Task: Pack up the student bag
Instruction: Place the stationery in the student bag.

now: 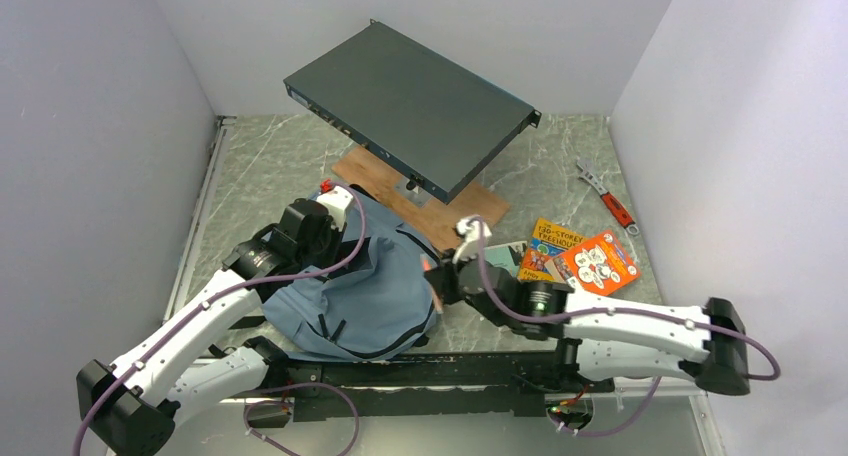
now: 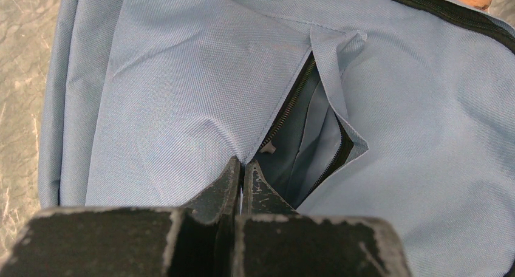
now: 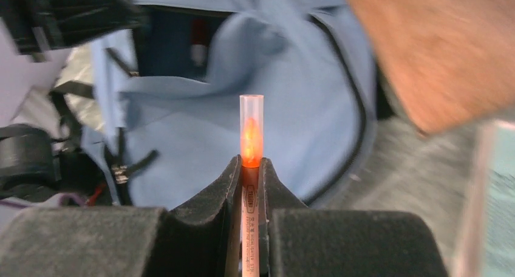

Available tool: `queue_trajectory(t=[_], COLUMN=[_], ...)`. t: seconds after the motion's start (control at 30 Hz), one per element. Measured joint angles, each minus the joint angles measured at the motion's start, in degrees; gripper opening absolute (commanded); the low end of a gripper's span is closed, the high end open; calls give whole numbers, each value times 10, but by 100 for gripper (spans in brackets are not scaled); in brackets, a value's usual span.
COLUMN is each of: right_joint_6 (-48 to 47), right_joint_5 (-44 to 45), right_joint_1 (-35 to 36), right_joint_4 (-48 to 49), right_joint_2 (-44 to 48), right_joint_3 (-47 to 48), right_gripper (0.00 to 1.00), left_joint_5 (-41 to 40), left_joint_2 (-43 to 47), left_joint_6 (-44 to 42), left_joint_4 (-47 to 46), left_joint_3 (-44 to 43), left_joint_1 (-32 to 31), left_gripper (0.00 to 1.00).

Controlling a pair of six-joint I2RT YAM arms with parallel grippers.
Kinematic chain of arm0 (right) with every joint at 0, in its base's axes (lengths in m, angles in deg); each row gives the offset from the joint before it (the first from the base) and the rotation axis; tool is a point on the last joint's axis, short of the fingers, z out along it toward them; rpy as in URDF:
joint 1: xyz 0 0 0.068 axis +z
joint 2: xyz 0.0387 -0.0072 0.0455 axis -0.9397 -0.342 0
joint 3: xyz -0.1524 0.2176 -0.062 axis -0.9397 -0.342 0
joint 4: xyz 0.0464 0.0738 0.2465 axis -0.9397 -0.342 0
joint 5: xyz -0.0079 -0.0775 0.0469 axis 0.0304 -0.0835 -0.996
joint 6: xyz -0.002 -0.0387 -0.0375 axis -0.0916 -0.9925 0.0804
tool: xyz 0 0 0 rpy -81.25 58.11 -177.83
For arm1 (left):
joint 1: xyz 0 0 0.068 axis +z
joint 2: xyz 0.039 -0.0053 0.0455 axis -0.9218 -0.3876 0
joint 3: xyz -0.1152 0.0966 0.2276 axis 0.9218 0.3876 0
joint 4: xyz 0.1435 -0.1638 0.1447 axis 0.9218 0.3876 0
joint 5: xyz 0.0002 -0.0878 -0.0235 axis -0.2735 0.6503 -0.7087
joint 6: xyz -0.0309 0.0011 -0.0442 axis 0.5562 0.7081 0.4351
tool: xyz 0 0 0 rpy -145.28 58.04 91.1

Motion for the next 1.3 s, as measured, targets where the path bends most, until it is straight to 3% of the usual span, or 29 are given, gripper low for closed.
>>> queue_trajectory(t=[0.13,0.3,0.5,0.7,0.9,1.3], right_joint_6=[-38,7,88,137,132,16], right_joint_5=[-107,-229,-306,-369,-368,-257], right_joint_1=[-18,-69,-113,-110,-107,-103], right_joint_4=[92,160,170,190,203,193], right_joint_2=[-118,-250,-357,-438,-469,-533], right_joint_3=[69,140,201,266,275,350], right_gripper=[0,0,0,0,0,0], left_joint_5=[0,0,0,0,2,5], left_joint_2=[3,16,31,41,56,59], left_joint_6=[0,0,0,1,2,2], left_joint_4=[0,2,7,10,11,9], left_joint_3=[0,0,0,1,3,6], left_joint_1=[0,1,1,1,2,7], left_gripper=[0,0,0,0,0,0])
